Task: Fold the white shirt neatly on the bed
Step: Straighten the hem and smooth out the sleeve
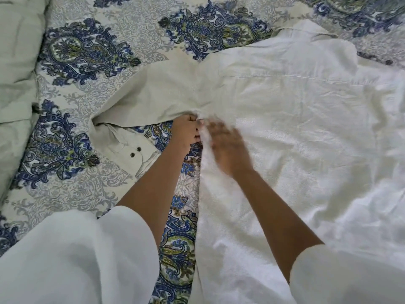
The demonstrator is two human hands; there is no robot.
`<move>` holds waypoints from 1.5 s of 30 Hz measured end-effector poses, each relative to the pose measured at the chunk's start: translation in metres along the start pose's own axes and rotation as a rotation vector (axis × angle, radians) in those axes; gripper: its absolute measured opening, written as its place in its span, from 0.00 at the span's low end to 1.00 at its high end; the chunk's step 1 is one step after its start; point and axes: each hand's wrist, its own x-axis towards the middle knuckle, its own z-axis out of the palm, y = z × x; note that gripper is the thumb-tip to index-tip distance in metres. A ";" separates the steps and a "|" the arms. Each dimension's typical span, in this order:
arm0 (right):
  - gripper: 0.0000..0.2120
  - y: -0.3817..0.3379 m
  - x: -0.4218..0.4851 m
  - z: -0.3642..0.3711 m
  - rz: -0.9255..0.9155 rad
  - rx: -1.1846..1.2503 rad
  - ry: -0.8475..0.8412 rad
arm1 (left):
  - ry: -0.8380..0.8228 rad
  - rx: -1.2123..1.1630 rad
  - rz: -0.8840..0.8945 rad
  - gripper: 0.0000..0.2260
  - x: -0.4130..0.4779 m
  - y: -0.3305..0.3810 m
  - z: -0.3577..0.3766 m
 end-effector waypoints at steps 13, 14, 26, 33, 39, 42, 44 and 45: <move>0.23 0.041 0.033 -0.008 0.220 -0.234 -0.077 | 0.004 -0.063 0.000 0.06 0.010 -0.006 -0.004; 0.23 0.064 0.028 -0.013 0.318 -0.251 -0.038 | 0.010 -0.066 0.014 0.06 0.010 -0.007 -0.003; 0.24 0.017 -0.069 -0.002 0.418 0.031 -0.089 | -0.208 -0.005 -0.135 0.06 -0.062 -0.031 -0.018; 0.25 0.005 -0.100 -0.021 0.575 -0.100 0.054 | -0.155 0.053 -0.146 0.05 -0.092 -0.051 -0.011; 0.24 0.008 -0.175 -0.010 0.521 -0.109 -0.104 | -0.070 0.139 -0.030 0.07 -0.105 -0.056 -0.004; 0.24 0.002 -0.176 -0.021 0.679 -0.062 -0.110 | -0.260 0.210 -0.077 0.15 -0.133 -0.069 -0.012; 0.23 -0.027 -0.172 -0.025 0.558 -0.037 -0.126 | -0.288 0.307 -0.114 0.15 -0.158 -0.086 -0.022; 0.23 -0.040 -0.178 -0.022 0.436 -0.037 -0.169 | -0.273 0.305 -0.131 0.13 -0.171 -0.097 -0.028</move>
